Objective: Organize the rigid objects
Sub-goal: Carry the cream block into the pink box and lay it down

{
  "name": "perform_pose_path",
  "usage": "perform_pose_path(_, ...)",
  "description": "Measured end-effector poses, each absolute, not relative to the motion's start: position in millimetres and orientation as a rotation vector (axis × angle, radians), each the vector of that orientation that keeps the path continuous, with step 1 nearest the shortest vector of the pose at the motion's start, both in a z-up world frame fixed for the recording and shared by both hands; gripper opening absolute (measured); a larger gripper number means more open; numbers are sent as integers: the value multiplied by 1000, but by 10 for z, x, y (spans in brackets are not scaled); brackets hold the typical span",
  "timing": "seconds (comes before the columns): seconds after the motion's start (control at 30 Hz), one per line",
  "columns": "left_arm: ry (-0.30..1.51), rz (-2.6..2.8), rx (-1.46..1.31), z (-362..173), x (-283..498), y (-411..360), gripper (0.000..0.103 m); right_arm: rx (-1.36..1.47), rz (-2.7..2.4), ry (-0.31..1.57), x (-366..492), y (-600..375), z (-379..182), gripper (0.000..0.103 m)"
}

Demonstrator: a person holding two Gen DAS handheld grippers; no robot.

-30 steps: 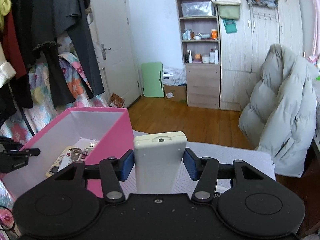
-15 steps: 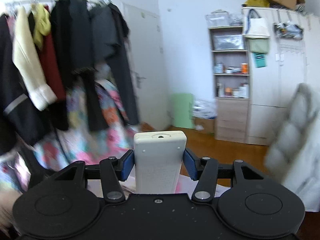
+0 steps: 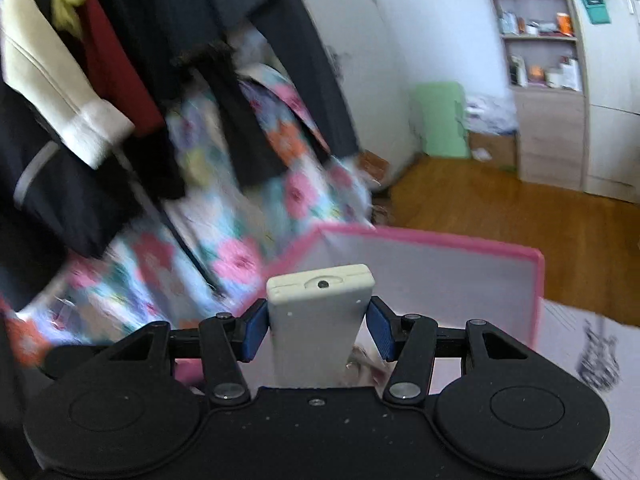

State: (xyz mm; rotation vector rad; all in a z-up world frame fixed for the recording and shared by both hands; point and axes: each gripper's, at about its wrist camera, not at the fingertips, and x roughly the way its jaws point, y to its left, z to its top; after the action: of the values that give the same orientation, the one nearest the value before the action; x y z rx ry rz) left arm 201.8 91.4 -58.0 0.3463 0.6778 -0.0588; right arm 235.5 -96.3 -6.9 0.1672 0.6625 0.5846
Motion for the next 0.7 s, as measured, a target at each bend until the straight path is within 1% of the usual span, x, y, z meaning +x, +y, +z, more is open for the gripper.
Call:
perform_pose_path(0.33, 671, -84, 316, -579, 2021, 964, 10, -22, 523, 725, 1956, -1024, -106, 58)
perform_pose_path(0.47, 670, -83, 319, -583, 2021, 968, 10, -73, 506, 783, 1925, -998, -223, 40)
perform_pose_path(0.5, 670, -83, 319, -582, 2019, 963, 10, -96, 498, 781, 1918, -975, -253, 39)
perform_pose_path(0.53, 670, -83, 318, -582, 2020, 964, 10, -102, 495, 777, 1932, -959, -273, 34)
perform_pose_path(0.6, 670, -81, 322, -582, 2018, 963, 10, -60, 480, 768, 1960, -985, -258, 33)
perform_pose_path(0.63, 670, -80, 324, -584, 2015, 957, 10, -24, 482, 760, 1989, -1011, -235, 27)
perform_pose_path(0.67, 672, -82, 320, -582, 2016, 962, 10, 26, 509, 760, 2030, -1036, -217, 10)
perform_pose_path(0.7, 672, -84, 319, -584, 2012, 957, 10, 95, 543, 782, 2069, -1088, -210, 8)
